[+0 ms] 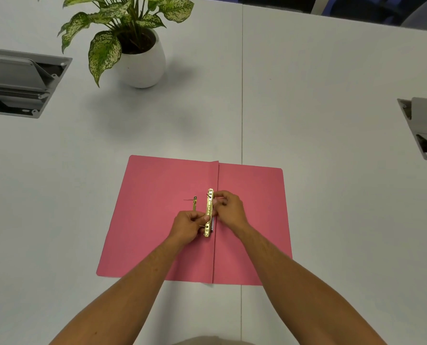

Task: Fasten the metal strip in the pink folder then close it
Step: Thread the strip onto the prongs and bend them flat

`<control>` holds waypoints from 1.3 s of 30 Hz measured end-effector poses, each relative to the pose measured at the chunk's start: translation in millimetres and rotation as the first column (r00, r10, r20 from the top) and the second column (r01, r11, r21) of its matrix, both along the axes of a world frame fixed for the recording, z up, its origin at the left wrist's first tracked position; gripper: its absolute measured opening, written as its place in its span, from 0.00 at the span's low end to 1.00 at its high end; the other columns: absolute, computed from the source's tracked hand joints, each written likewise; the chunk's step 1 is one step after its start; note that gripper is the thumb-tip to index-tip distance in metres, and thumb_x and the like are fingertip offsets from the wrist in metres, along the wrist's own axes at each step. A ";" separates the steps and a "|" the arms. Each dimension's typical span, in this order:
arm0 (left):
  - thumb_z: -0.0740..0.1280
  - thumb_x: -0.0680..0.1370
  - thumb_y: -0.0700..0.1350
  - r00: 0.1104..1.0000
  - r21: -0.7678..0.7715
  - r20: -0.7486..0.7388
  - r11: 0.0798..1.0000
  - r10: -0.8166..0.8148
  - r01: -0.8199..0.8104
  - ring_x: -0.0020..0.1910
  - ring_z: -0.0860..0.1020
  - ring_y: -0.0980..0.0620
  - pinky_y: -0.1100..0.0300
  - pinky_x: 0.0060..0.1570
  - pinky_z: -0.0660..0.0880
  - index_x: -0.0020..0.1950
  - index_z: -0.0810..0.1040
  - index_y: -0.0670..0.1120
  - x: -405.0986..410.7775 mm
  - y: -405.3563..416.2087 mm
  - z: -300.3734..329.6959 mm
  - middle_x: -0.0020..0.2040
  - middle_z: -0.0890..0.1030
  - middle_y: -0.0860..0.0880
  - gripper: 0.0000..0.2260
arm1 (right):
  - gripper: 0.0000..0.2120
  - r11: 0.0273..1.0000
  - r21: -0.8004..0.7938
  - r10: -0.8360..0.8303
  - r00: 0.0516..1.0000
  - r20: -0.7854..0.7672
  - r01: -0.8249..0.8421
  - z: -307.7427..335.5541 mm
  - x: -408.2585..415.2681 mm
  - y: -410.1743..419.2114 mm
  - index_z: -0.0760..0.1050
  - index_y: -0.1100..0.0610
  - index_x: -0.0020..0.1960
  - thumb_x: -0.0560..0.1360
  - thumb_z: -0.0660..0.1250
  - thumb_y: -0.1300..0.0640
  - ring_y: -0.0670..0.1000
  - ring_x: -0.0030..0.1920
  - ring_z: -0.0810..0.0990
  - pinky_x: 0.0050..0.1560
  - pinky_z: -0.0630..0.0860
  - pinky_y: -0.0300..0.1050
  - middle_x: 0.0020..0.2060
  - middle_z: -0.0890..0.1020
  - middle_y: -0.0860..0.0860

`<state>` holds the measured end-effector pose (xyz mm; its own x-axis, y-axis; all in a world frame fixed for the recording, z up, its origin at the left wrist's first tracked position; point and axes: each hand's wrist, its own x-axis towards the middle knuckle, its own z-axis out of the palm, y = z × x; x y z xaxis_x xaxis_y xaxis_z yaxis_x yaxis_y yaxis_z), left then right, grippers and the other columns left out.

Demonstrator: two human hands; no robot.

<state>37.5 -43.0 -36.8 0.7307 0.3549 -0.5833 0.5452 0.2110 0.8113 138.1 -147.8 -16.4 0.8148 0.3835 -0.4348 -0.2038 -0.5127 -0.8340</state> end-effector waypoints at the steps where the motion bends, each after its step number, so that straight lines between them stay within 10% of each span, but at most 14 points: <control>1: 0.71 0.75 0.41 1.000 0.039 -0.003 0.999 -0.012 0.012 0.26 0.75 0.54 0.65 0.28 0.72 0.43 0.84 0.40 1.3 -1.6 -0.6 0.31 0.81 0.46 0.05 | 0.10 1.000 0.005 0.001 1.000 -0.012 -0.001 -1.7 -2.1 -3.7 0.79 0.56 0.53 0.74 0.66 0.65 0.49 0.36 0.82 0.36 0.78 0.42 0.37 0.83 0.54; 17: 0.73 0.70 0.52 0.971 0.531 -0.220 0.823 -0.095 0.201 0.36 0.81 0.49 0.54 0.36 0.75 0.38 0.77 0.50 11.3 -24.6 -3.2 0.33 0.82 0.53 0.08 | 0.13 0.991 -0.131 0.016 0.997 0.080 -0.006 -13.1 -12.8 -22.8 0.79 0.58 0.48 0.69 0.65 0.71 0.48 0.32 0.83 0.39 0.82 0.45 0.33 0.84 0.53; 29: 0.62 0.79 0.52 0.944 0.664 -0.211 0.672 -0.255 0.330 0.40 0.72 0.53 0.57 0.38 0.65 0.67 0.71 0.61 8.4 -28.7 3.2 0.44 0.70 0.54 0.16 | 0.11 0.981 -0.183 0.109 0.972 0.210 -0.070 -9.6 3.2 -14.4 0.79 0.57 0.52 0.73 0.63 0.66 0.44 0.31 0.77 0.32 0.71 0.28 0.32 0.79 0.47; 39: 0.62 0.79 0.52 0.889 0.697 -0.328 0.554 -0.318 0.456 0.39 0.74 0.49 0.56 0.39 0.70 0.57 0.79 0.55 16.2 -23.9 15.4 0.42 0.72 0.52 0.10 | 0.05 0.893 -0.333 0.402 0.870 0.284 -0.304 -3.6 37.3 3.5 0.80 0.58 0.47 0.72 0.68 0.63 0.53 0.42 0.81 0.46 0.79 0.48 0.42 0.85 0.54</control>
